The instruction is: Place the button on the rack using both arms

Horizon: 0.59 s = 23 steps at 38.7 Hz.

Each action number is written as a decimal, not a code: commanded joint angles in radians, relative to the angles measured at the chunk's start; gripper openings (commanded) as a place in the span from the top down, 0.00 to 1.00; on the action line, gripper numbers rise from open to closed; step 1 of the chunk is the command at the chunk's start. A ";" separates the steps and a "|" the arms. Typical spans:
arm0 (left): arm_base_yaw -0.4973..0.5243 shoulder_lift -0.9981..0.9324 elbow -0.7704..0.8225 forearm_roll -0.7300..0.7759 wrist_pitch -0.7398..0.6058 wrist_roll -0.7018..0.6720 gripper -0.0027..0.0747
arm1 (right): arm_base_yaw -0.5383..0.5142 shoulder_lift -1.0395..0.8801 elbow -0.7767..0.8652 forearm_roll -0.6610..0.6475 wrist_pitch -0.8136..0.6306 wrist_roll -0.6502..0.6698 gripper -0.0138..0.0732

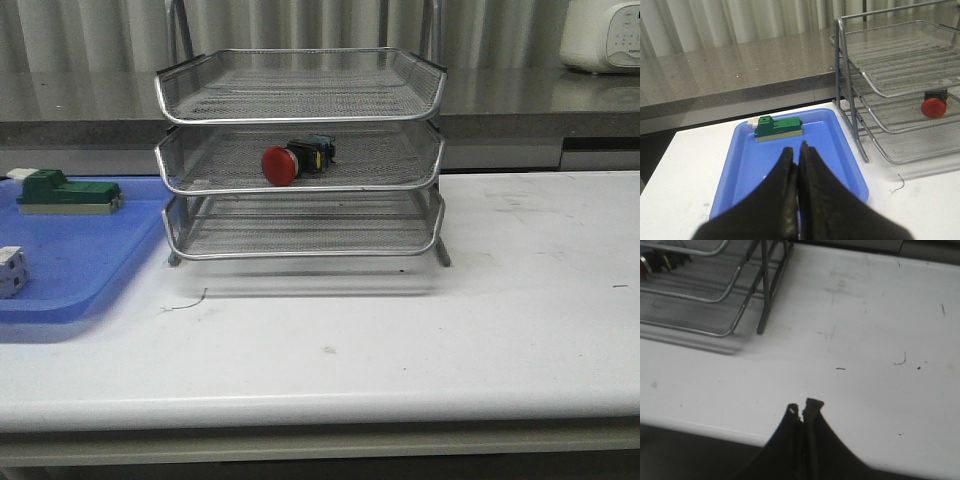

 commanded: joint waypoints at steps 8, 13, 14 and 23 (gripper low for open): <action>0.000 0.009 -0.028 -0.014 -0.082 -0.007 0.99 | -0.006 -0.260 0.104 -0.019 -0.121 0.000 0.91; 0.000 0.009 -0.028 -0.014 -0.082 -0.007 0.99 | -0.006 -0.300 0.108 -0.018 -0.121 0.000 0.91; 0.000 0.009 -0.028 -0.014 -0.082 -0.007 0.99 | -0.006 -0.301 0.108 -0.016 -0.116 0.000 0.91; 0.000 0.009 -0.028 -0.014 -0.082 -0.007 0.99 | -0.006 -0.301 0.108 -0.016 -0.106 0.000 0.91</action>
